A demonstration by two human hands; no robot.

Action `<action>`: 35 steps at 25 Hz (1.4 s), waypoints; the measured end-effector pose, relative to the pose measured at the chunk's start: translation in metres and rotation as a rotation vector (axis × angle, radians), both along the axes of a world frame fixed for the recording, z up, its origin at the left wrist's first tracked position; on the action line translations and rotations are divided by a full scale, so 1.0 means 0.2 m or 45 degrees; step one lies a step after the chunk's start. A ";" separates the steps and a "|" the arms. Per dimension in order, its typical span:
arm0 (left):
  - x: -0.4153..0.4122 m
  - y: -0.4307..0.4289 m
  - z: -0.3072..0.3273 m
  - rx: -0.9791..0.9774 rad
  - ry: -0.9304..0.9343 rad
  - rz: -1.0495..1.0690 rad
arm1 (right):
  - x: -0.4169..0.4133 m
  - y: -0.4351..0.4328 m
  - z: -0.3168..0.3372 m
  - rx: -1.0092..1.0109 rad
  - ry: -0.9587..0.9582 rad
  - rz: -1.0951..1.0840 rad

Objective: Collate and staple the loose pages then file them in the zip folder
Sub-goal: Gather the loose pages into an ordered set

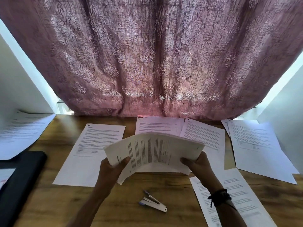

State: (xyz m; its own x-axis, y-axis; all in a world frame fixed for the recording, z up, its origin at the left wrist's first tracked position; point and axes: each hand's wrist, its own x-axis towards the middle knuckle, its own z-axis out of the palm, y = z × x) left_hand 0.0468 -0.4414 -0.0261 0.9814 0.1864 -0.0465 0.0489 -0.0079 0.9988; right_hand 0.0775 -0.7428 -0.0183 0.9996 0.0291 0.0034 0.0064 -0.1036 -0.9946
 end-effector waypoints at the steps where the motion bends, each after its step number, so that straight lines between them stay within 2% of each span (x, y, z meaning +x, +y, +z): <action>1: 0.00 0.00 0.00 0.006 -0.001 -0.006 | 0.00 0.00 -0.01 -0.011 -0.003 -0.016; 6: 0.00 0.00 -0.02 0.019 0.020 -0.010 | -0.03 -0.01 -0.06 -0.101 0.060 -0.011; 18: 0.00 0.00 -0.06 0.029 0.017 -0.037 | -0.03 -0.05 -0.20 -0.354 0.016 -0.012; 27: 0.00 -0.01 -0.08 0.075 0.044 -0.042 | -0.05 -0.08 -0.25 -0.277 0.049 -0.008; 31: -0.01 -0.01 -0.05 0.126 0.048 -0.034 | -0.06 -0.07 -0.21 -0.332 -0.034 -0.041; 35: 0.01 0.00 0.04 0.077 0.064 -0.058 | -0.08 -0.08 -0.13 -0.154 -0.087 -0.031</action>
State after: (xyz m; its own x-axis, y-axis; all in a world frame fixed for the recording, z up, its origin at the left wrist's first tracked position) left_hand 0.0479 -0.4416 -0.0182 0.9856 0.1455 -0.0858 0.0970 -0.0712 0.9927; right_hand 0.0610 -0.7587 -0.0443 0.9976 0.0091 0.0692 0.0695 -0.2240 -0.9721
